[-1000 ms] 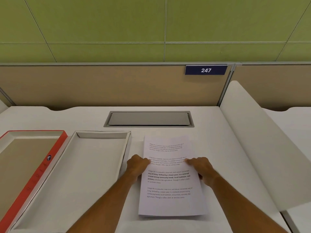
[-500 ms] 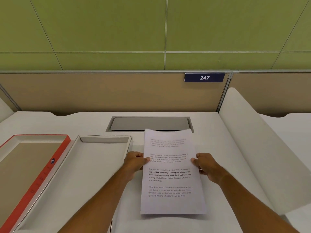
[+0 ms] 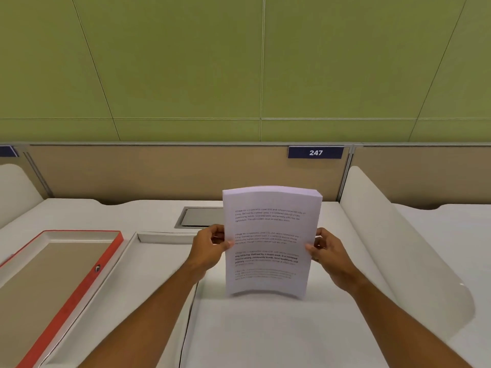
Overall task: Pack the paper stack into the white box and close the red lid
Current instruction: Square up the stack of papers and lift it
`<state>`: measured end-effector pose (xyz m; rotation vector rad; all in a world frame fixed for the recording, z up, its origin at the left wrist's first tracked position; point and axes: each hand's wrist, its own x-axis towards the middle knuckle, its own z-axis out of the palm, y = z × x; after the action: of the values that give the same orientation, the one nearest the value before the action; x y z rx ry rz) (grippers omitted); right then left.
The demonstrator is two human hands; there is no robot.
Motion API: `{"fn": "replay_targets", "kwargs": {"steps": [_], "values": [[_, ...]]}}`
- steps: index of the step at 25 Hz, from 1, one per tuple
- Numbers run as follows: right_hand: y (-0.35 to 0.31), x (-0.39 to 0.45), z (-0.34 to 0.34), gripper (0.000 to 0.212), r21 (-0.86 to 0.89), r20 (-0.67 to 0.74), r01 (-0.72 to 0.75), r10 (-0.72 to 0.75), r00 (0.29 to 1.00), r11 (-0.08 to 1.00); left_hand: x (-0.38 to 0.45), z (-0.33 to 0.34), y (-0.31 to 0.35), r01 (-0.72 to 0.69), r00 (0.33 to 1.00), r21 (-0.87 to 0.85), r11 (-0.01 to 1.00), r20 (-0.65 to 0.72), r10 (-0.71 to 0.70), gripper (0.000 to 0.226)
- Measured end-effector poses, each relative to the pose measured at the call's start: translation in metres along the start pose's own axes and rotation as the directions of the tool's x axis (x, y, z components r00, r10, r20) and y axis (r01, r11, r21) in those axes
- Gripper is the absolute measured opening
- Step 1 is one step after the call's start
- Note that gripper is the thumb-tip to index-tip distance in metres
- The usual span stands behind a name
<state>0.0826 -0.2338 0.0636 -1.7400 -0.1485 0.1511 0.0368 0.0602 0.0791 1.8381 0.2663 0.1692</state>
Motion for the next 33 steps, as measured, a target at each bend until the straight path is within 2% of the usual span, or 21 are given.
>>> {"fn": "replay_targets", "kwargs": {"steps": [4, 6, 8, 11, 14, 18, 20, 24, 27, 29, 31, 33], "values": [[0.006, -0.01, 0.0, 0.018, -0.016, 0.044, -0.006, 0.006, 0.999, 1.0, -0.008, 0.0, -0.005, 0.038, 0.998, 0.023, 0.999, 0.039, -0.039, 0.022], [-0.006, -0.009, 0.001, 0.033, 0.02, 0.048, 0.007, -0.008, 0.999, 1.0, -0.006, -0.003, 0.003, 0.022, 0.998, 0.0, 1.0, 0.063, -0.022, 0.024], [-0.027, -0.006, 0.005, 0.041, 0.119, 0.024, 0.055, -0.058, 0.998, 0.991, -0.007, -0.002, 0.018, -0.034, 0.996, -0.104, 0.994, 0.073, 0.042, 0.031], [-0.064, -0.001, 0.013, 0.037, 0.201, -0.029, 0.168, -0.165, 0.986, 0.965, -0.003, 0.002, 0.046, -0.077, 0.995, -0.295, 0.952, 0.039, 0.093, 0.042], [-0.086, 0.011, 0.02, 0.065, 0.161, -0.137, 0.181, -0.16, 0.978, 0.97, 0.005, 0.005, 0.068, -0.054, 0.998, -0.362, 0.931, -0.054, 0.037, 0.043], [-0.088, 0.023, 0.027, 0.036, 0.091, -0.29, 0.096, -0.066, 0.955, 0.991, 0.013, 0.012, 0.074, -0.004, 0.982, -0.314, 0.949, -0.183, -0.056, 0.03], [-0.086, 0.026, 0.029, 0.033, 0.101, -0.312, 0.081, -0.046, 0.949, 0.992, 0.015, 0.013, 0.073, -0.007, 0.978, -0.302, 0.953, -0.201, -0.056, 0.026], [-0.088, 0.02, 0.028, 0.029, 0.089, -0.26, 0.134, -0.107, 0.96, 0.987, 0.015, 0.008, 0.076, -0.009, 0.985, -0.27, 0.963, -0.17, -0.038, 0.027], [-0.076, 0.011, 0.017, 0.039, 0.12, -0.094, 0.184, -0.173, 0.98, 0.976, 0.01, -0.003, 0.068, -0.076, 0.996, -0.346, 0.935, -0.075, 0.053, 0.035], [-0.057, 0.009, 0.004, 0.038, 0.154, -0.001, 0.185, -0.187, 0.982, 0.971, 0.005, -0.011, 0.056, -0.122, 0.992, -0.328, 0.937, -0.018, 0.123, 0.027], [-0.037, 0.007, -0.006, 0.041, 0.103, 0.01, 0.147, -0.148, 0.989, 0.984, 0.001, -0.016, 0.042, -0.151, 0.988, -0.203, 0.968, 0.003, 0.155, 0.019], [-0.023, 0.003, -0.007, 0.032, 0.003, 0.006, 0.115, -0.115, 0.993, 0.993, -0.002, -0.014, 0.029, -0.154, 0.988, 0.006, 0.988, -0.001, 0.154, 0.025]]}}
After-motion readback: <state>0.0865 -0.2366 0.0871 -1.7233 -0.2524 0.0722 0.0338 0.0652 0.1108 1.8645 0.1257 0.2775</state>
